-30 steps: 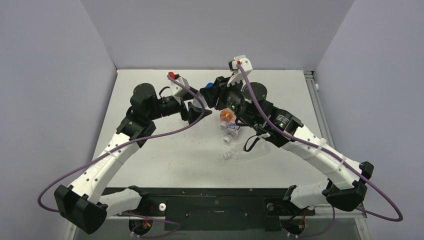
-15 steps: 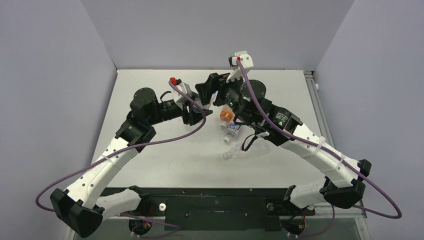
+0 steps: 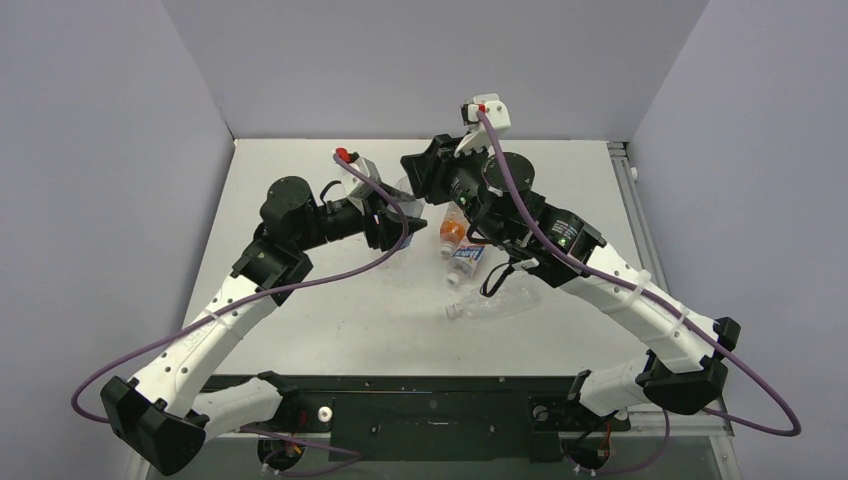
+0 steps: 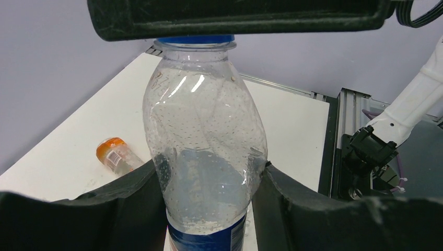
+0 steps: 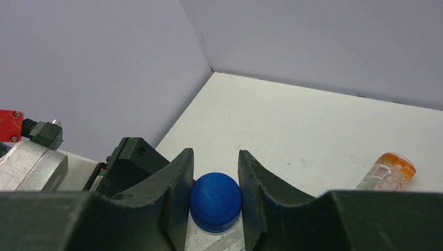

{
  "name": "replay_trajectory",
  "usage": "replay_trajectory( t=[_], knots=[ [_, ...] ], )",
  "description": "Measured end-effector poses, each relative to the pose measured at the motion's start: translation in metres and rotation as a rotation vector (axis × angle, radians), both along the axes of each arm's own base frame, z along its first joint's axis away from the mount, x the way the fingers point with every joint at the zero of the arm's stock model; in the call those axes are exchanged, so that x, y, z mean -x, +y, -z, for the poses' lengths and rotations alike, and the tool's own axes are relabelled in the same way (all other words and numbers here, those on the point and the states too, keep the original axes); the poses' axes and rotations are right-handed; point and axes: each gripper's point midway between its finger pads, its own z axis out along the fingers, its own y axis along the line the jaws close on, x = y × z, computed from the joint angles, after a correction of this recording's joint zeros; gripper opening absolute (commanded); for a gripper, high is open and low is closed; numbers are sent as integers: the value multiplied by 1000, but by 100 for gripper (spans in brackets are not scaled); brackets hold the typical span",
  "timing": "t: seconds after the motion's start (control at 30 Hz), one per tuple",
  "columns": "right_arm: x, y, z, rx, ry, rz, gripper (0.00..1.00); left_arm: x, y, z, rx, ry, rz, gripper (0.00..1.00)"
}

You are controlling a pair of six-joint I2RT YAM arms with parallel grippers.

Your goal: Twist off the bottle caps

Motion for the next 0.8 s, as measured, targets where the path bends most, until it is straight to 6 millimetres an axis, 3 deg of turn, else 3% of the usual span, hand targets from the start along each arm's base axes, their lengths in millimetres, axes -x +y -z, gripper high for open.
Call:
replay_trajectory(
  t=[0.13,0.27,0.33,0.4,0.57,0.8],
  knots=[
    [-1,0,1,1,1,2,31,0,0,0,9,14,0,15],
    [-4,2,3,3,6,3,23,0,0,1,16,37,-6,13],
    [-5,1,3,2,6,4,14,0,0,1,20,47,-9,11],
    [-5,2,2,1,6,-1,0,0,-1,1,26,61,-10,8],
    [-5,5,0,5,-2,-61,0,2,-1,-2,55,105,-4,4],
    [11,18,-15,-4,-59,-331,0,20,-1,-18,134,195,100,0]
  ],
)
